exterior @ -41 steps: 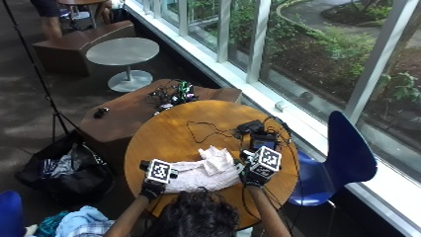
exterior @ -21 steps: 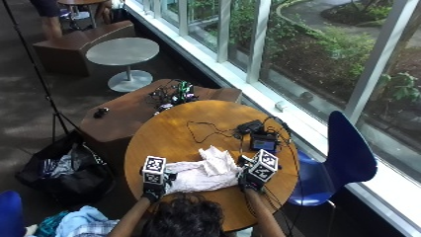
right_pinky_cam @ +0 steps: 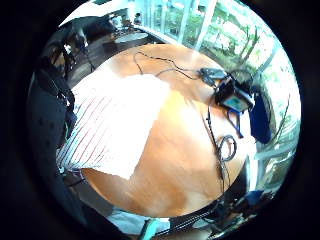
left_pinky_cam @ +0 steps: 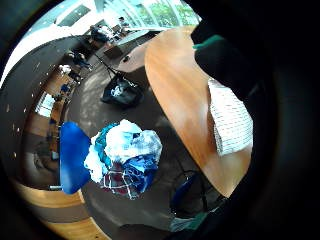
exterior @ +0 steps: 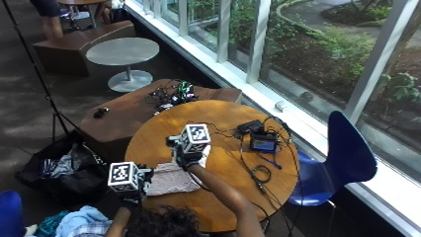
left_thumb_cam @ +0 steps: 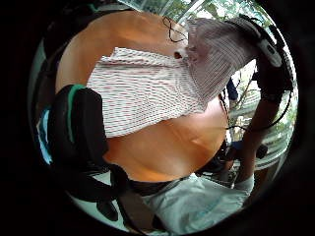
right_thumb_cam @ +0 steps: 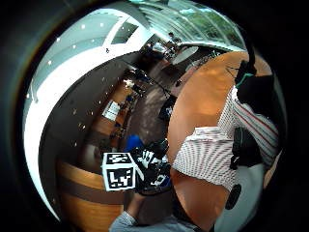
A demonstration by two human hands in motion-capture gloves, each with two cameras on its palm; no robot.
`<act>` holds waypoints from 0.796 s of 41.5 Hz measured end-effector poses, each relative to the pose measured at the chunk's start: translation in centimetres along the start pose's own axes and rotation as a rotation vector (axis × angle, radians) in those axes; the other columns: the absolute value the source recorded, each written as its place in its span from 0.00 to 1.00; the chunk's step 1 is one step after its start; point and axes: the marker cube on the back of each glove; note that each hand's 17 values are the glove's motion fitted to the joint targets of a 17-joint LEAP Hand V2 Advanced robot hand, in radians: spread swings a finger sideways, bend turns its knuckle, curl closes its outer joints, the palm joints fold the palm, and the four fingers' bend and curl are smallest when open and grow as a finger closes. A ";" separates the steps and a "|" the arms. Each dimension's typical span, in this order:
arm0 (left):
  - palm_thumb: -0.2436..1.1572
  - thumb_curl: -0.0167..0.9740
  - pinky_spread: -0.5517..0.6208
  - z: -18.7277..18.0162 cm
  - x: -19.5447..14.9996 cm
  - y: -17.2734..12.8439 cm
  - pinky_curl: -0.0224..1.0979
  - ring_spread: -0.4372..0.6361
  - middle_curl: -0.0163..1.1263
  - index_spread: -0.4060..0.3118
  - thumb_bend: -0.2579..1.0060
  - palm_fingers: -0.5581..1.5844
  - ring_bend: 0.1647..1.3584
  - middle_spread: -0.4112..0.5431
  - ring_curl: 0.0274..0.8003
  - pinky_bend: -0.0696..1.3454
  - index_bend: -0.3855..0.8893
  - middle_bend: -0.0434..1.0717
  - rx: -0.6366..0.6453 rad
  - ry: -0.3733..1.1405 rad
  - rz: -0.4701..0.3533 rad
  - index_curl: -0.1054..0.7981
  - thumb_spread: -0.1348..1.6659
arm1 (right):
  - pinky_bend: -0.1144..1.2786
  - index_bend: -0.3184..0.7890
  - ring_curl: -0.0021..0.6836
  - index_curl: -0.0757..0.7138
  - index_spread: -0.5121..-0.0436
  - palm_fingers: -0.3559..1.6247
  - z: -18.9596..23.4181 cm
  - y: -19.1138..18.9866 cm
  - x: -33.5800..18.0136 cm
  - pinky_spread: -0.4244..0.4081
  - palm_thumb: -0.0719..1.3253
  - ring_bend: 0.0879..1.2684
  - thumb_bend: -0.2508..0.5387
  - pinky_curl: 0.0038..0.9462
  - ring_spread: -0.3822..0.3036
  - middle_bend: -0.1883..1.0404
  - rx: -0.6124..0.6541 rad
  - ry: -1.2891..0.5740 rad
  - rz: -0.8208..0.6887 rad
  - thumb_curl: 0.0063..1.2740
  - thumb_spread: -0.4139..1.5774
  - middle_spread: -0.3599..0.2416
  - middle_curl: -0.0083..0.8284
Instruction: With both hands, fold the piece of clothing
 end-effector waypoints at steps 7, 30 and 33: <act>0.43 0.27 0.64 -0.2 -4.0 2.7 0.40 0.38 0.37 0.37 0.22 0.54 0.29 0.31 0.42 0.30 0.40 0.22 0.037 0.039 -0.123 0.46 0.90 | 0.58 0.42 0.70 0.40 0.57 0.77 7.3 2.6 -6.8 0.16 0.85 0.51 0.34 0.49 0.25 0.33 -0.176 0.109 -0.160 0.42 0.54 0.37 0.57; 0.49 0.30 0.62 0.2 -0.8 0.8 0.39 0.37 0.38 0.37 0.22 0.56 0.28 0.30 0.41 0.29 0.40 0.21 0.012 -0.006 -0.024 0.45 0.88 | 0.58 0.38 0.71 0.47 0.47 0.27 4.1 10.7 -2.0 0.45 0.79 0.32 0.28 0.54 0.49 0.24 -0.778 -0.081 -0.517 0.42 0.67 0.50 0.51; 0.48 0.31 0.61 -0.1 1.6 0.2 0.39 0.36 0.37 0.36 0.21 0.57 0.28 0.29 0.41 0.29 0.41 0.21 -0.011 -0.030 0.034 0.45 0.88 | 0.56 0.39 0.62 0.44 0.41 0.17 0.6 12.2 2.3 0.57 0.73 0.23 0.27 0.48 0.58 0.26 -0.865 0.019 -0.424 0.40 0.73 0.55 0.47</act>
